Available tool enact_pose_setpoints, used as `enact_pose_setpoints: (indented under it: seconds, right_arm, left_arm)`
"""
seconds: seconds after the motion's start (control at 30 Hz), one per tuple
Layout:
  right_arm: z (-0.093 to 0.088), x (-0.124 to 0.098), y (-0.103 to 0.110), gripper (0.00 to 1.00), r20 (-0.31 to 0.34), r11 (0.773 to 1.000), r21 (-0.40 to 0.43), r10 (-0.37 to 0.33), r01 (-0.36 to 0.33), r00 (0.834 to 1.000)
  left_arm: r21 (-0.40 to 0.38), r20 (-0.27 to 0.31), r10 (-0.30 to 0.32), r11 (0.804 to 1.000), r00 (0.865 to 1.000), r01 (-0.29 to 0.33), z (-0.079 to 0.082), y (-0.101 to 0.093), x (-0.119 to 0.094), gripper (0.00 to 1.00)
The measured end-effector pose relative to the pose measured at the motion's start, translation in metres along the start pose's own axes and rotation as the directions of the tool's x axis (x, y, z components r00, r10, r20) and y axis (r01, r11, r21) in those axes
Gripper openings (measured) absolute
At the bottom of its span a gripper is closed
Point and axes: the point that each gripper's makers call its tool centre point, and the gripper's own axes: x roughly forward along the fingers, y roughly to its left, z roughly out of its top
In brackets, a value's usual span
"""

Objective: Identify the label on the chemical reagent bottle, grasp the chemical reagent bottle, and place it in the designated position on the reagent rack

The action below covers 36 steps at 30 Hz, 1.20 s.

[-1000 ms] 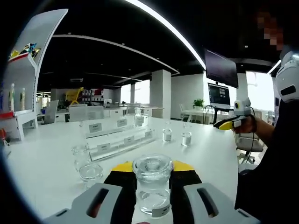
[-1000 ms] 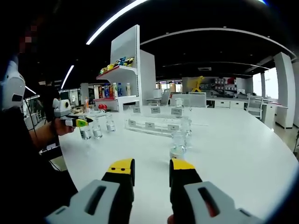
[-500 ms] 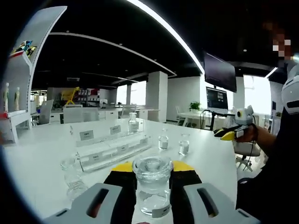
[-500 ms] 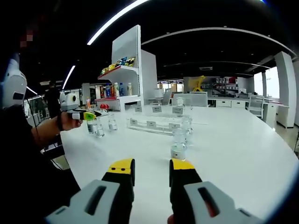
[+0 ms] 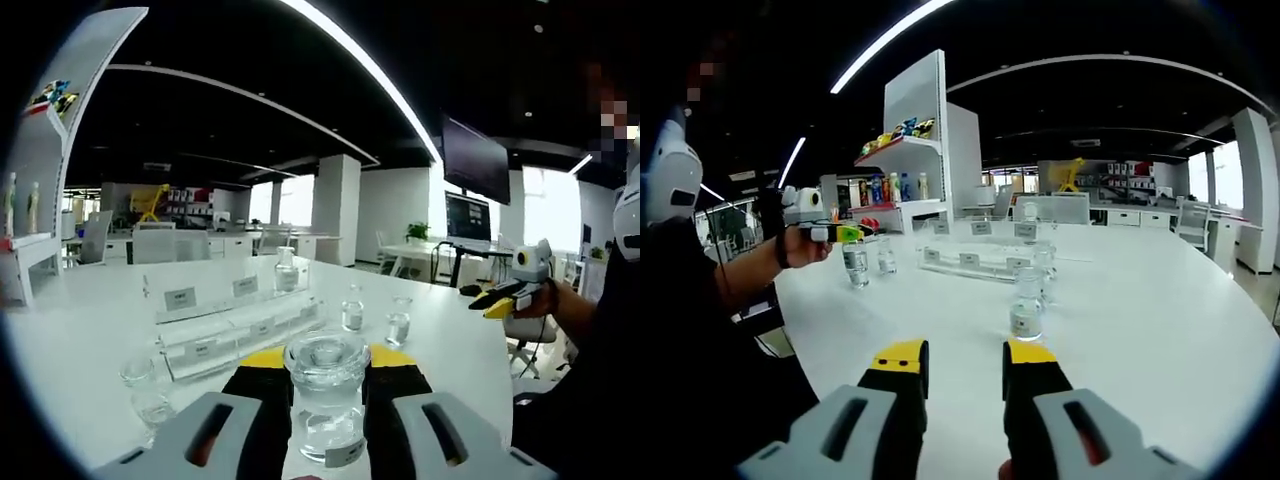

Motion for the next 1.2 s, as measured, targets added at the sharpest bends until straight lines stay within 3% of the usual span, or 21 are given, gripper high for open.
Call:
enact_pose_setpoints:
  seconds: [1.2]
  right_arm:
    - [-0.005, -0.002, -0.002, 0.29, -0.001, 1.0, 0.018, 0.005, -0.005, 1.0]
  left_arm:
    - [0.05, 0.018, -0.069, 0.996, 0.997, 0.068, 0.044, 0.0, 0.062, 0.27]
